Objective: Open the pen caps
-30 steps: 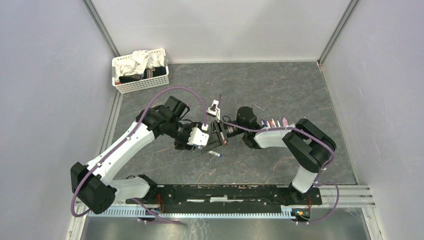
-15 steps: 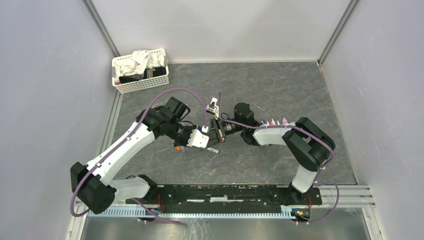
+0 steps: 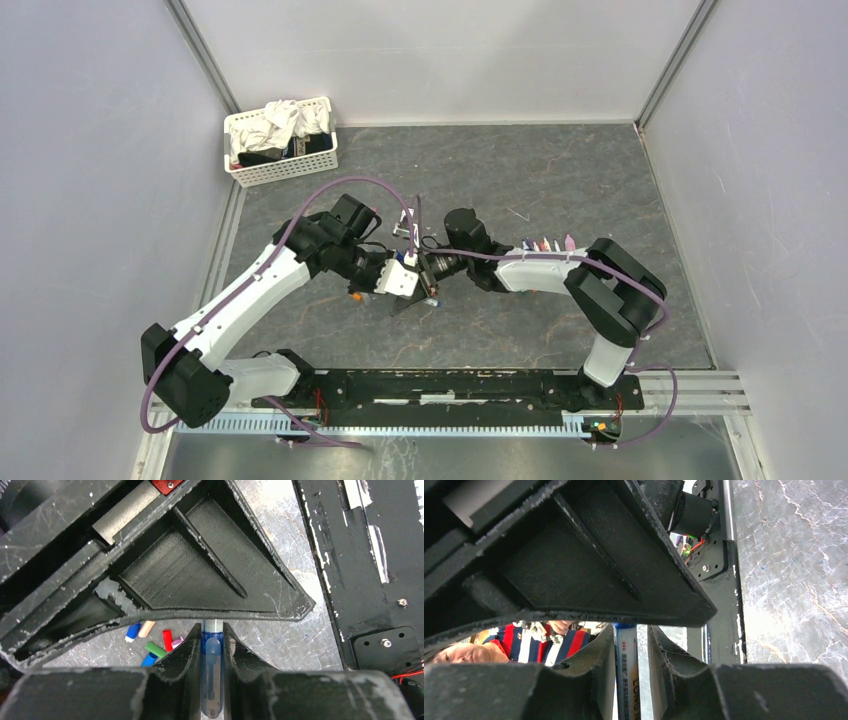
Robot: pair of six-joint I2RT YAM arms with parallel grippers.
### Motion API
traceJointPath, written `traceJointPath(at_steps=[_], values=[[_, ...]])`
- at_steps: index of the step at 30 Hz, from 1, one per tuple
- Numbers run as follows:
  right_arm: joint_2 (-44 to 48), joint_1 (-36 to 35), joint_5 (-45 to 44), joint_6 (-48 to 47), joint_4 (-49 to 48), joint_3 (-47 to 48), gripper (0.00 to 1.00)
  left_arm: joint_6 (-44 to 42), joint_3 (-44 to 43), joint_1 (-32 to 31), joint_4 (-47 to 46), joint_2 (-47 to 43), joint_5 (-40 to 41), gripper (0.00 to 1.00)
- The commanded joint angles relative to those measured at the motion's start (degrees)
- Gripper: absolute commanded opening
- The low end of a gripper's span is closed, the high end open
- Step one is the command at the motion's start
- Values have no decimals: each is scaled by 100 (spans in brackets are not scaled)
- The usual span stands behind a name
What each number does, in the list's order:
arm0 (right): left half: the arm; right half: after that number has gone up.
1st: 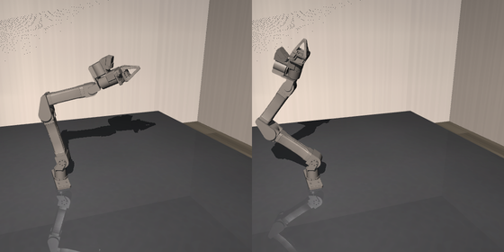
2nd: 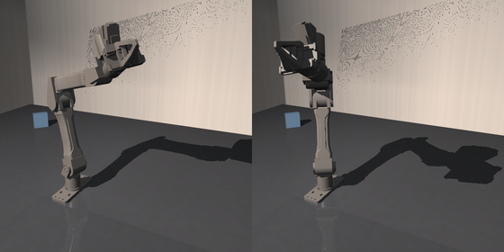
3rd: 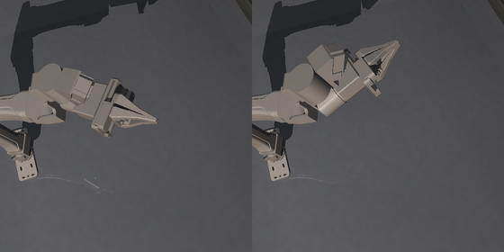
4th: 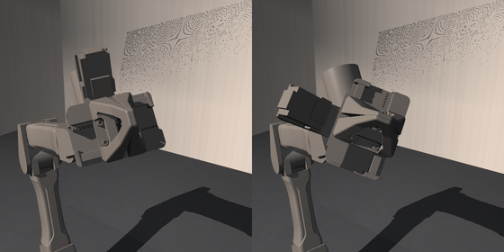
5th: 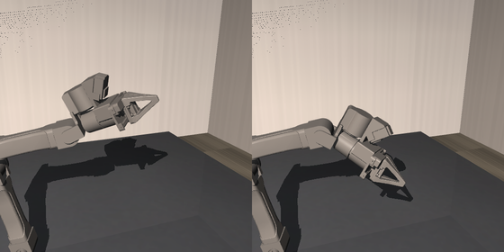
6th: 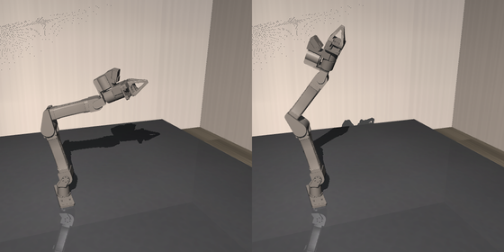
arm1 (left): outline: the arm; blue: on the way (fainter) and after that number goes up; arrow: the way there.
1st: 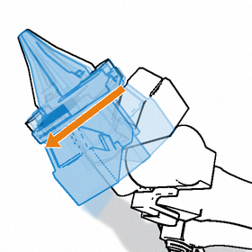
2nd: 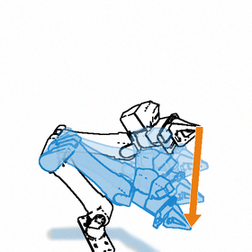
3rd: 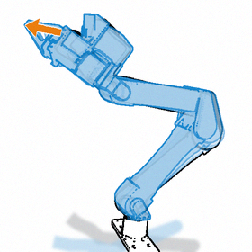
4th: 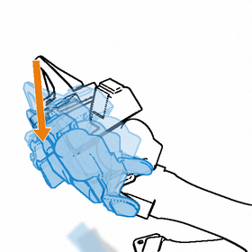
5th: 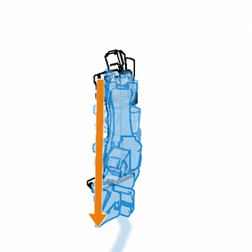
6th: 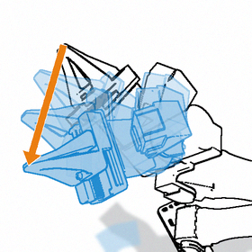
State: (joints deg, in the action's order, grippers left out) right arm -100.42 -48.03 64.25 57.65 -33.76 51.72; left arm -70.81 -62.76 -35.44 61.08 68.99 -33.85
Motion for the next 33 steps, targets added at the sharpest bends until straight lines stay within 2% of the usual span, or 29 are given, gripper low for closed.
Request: traceJointPath(at_steps=[1,5,10,13,16,20,24,25,28,33], values=[[-20,-67,50,304,-437,119,32,39,-78,-32,-169,-60,-435,2],[-89,-67,118,537,-592,325,29,-59,-104,-86,68,-82,-525,2],[-168,-65,167,293,-53,580,27,-144,-122,-220,313,-101,-431,2],[-168,-62,145,217,159,701,18,-169,-158,-316,453,-117,-289,2],[-157,-74,124,-177,861,947,7,-250,-230,-341,496,-187,-96,2],[-177,-118,29,-711,1738,1305,0,-296,-400,-362,498,-158,55,3],[-283,-154,-43,-867,2021,1505,0,-263,-531,-455,465,-25,116,22],[-314,-170,-76,-940,2093,1539,0,-247,-547,-503,424,-18,119,24],[-425,-180,-219,-1061,2176,1620,0,-107,-549,-677,268,-22,156,3],[-729,-167,-462,-1967,3080,1982,0,-121,-505,-781,177,41,225,2]])
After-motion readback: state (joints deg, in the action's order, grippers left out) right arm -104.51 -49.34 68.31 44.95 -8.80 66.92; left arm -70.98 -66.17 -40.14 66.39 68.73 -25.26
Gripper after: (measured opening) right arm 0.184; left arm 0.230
